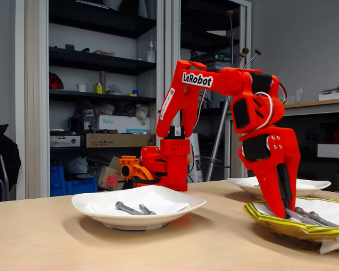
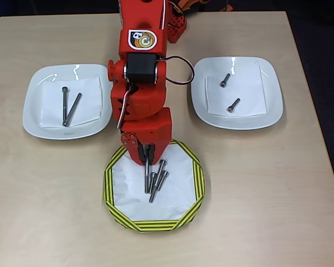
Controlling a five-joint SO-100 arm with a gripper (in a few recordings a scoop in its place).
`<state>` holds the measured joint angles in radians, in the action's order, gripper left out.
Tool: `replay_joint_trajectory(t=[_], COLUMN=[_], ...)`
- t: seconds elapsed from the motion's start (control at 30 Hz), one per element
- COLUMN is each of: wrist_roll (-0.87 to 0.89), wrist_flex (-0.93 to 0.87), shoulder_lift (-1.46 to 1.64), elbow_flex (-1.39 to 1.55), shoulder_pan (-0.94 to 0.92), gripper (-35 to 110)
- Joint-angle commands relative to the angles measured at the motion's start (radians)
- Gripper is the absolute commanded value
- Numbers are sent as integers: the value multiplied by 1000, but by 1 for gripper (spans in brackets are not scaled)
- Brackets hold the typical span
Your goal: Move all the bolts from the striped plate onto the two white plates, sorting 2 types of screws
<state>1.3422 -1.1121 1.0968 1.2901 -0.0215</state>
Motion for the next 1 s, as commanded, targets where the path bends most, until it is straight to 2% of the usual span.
replay_joint_trajectory(t=[0.0, 0.2, 0.4, 0.7, 0.97], wrist_roll=[-23, -112, -216, -414, -471], wrist_flex=[-106, -244, -359, -342, -215], shoulder_lift=[74, 152, 288, 506, 514], elbow_flex=[-101, -190, -120, 192, 350], shoulder_pan=[-37, -127, -267, -529, -661], gripper=[0, 0, 0, 0, 0])
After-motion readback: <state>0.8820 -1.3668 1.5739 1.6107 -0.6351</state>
